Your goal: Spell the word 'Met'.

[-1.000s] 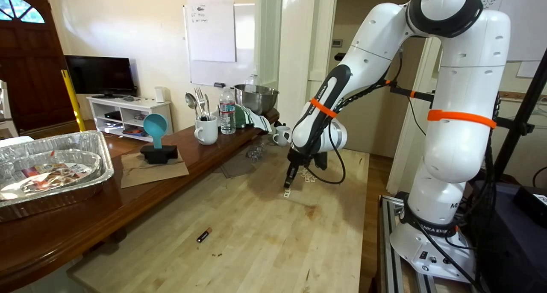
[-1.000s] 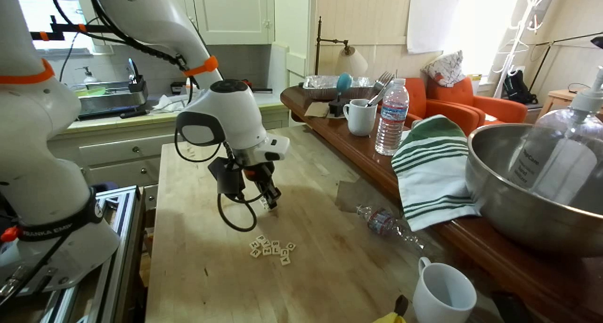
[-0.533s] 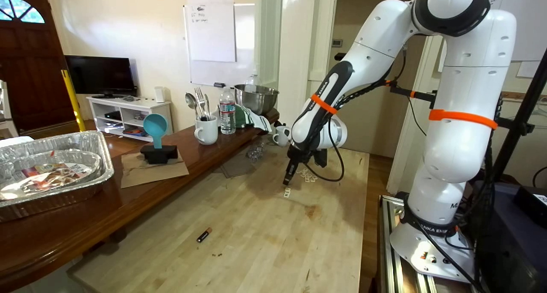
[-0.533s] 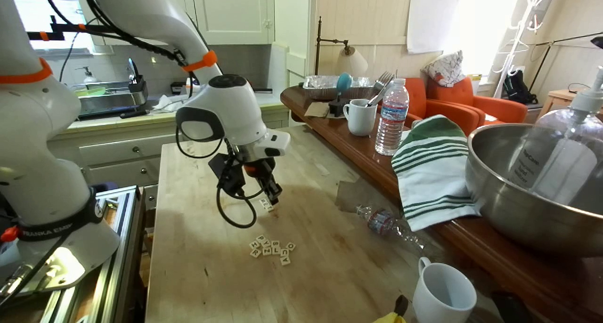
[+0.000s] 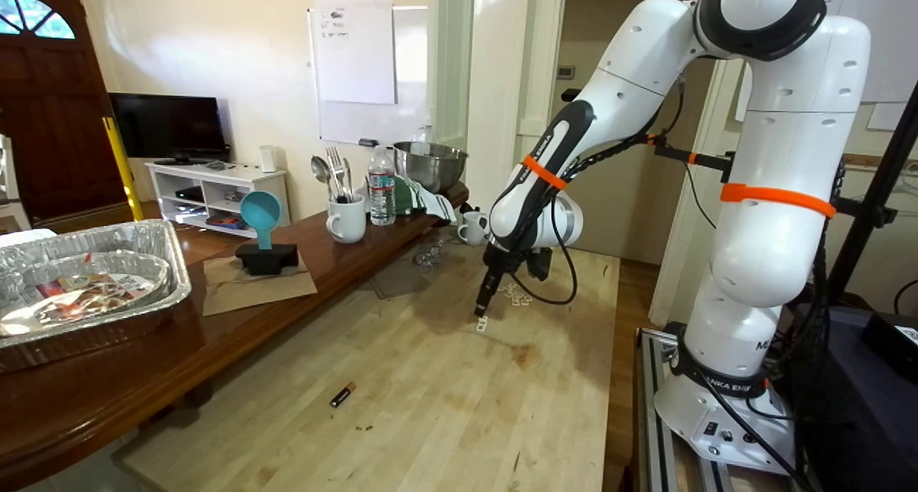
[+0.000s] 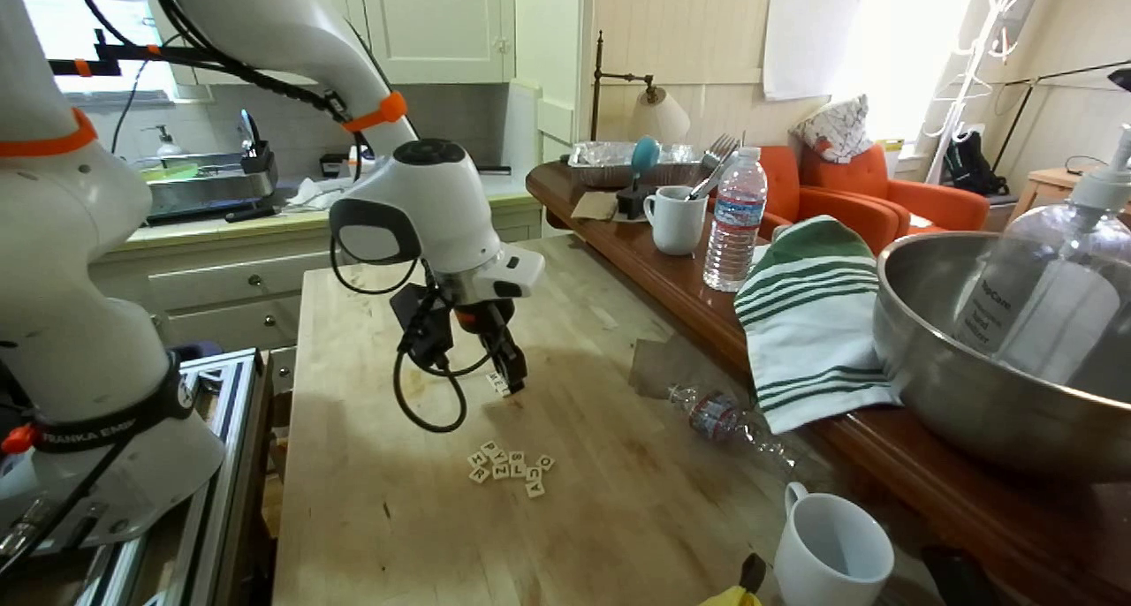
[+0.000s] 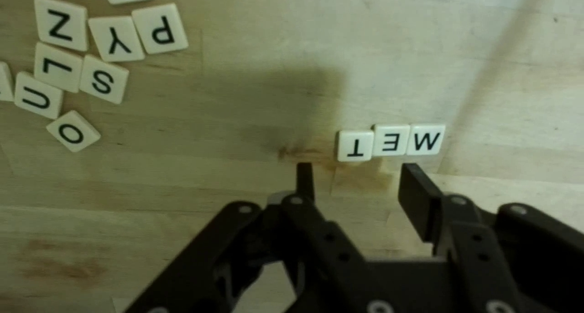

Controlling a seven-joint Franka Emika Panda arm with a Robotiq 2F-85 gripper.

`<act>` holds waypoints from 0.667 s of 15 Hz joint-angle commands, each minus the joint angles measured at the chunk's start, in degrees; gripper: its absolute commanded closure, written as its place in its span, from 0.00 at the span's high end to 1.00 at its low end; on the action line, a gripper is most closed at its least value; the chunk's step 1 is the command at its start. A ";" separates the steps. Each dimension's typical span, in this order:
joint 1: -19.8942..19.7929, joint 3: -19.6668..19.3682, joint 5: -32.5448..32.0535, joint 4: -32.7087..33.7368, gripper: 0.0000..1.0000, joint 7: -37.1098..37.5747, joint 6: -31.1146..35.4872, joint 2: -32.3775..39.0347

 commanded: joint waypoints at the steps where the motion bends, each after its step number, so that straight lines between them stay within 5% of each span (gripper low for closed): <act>1: 0.90 -0.48 -0.59 -0.43 0.84 2.50 -3.29 -2.25; 3: 0.99 -0.30 -1.35 -0.57 0.98 3.25 -4.11 -2.96; 10: 0.86 0.76 -5.32 -0.56 1.00 6.41 -5.91 -5.01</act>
